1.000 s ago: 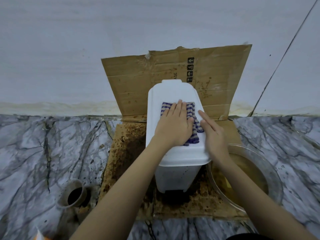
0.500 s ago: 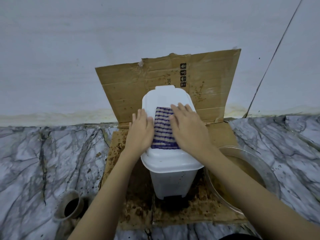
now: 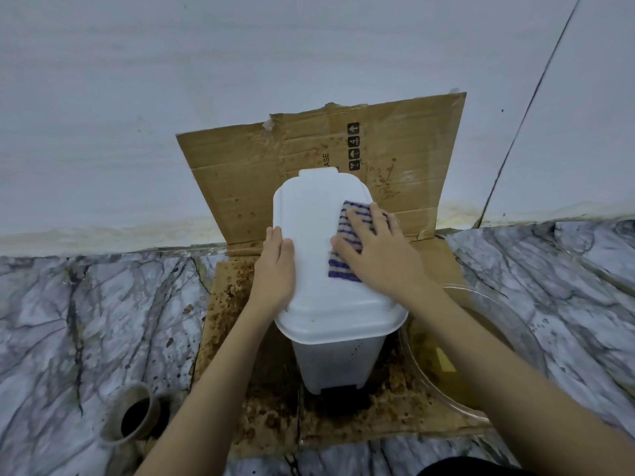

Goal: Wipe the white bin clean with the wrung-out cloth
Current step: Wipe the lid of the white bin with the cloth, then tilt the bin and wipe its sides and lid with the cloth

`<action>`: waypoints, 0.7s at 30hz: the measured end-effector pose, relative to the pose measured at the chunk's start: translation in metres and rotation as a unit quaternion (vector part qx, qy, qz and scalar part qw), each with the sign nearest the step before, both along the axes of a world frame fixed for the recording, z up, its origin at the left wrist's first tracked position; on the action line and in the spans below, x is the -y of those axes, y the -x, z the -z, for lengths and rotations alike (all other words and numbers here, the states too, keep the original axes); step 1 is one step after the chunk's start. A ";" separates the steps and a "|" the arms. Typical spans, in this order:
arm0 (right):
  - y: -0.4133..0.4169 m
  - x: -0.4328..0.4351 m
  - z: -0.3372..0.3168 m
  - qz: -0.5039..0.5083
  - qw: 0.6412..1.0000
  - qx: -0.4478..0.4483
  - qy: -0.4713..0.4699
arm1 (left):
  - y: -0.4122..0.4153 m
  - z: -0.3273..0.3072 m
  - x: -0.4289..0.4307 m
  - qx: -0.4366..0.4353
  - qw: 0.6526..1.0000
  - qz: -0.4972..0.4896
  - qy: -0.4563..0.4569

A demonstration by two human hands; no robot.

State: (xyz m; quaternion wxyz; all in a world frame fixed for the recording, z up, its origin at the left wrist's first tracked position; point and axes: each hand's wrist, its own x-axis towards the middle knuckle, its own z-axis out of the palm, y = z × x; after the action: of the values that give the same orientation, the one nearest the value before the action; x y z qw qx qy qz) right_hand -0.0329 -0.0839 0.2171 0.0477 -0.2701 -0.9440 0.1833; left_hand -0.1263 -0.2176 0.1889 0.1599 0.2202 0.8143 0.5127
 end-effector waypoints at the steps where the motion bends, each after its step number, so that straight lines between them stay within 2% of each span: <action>1: -0.009 0.009 0.002 -0.009 1.000 -0.004 -0.019 | 0.001 0.001 -0.001 0.000 1.000 -0.005 0.004; 4: -0.031 0.021 0.008 -0.027 0.998 -0.040 -0.031 | 0.003 0.002 -0.004 -0.029 0.998 -0.004 0.054; 6: -0.035 0.012 0.008 -0.019 0.995 -0.085 0.055 | 0.004 0.000 -0.006 -0.040 0.995 -0.005 0.093; 8: -0.033 0.001 0.008 0.014 0.977 -0.129 0.172 | 0.003 -0.002 -0.006 -0.044 0.993 -0.006 0.112; 10: -0.031 -0.006 0.010 0.045 0.950 -0.170 0.259 | 0.002 -0.006 -0.006 -0.061 0.989 -0.008 0.135; 12: -0.033 -0.008 0.015 0.062 0.913 -0.217 0.340 | -0.001 -0.013 -0.009 -0.109 0.974 -0.018 0.199; 14: -0.038 -0.006 0.020 0.081 0.848 -0.262 0.453 | -0.006 -0.021 -0.018 -0.163 0.959 -0.018 0.232; 16: -0.046 -0.002 0.028 0.086 0.794 -0.296 0.524 | -0.017 -0.030 -0.035 -0.186 0.956 0.021 0.225; 19: -0.053 0.005 0.041 0.077 0.759 -0.333 0.554 | -0.032 -0.036 -0.062 -0.177 0.959 0.088 0.206; 21: -0.051 0.006 0.044 0.066 0.759 -0.338 0.553 | -0.037 -0.035 -0.074 -0.192 0.953 0.106 0.209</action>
State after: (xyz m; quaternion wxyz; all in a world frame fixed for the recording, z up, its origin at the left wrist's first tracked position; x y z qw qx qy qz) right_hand 0.0178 -0.0898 0.1728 0.2179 -0.2320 -0.5810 0.7491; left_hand -0.0893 -0.1438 0.2240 0.0964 0.3610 0.8905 0.2596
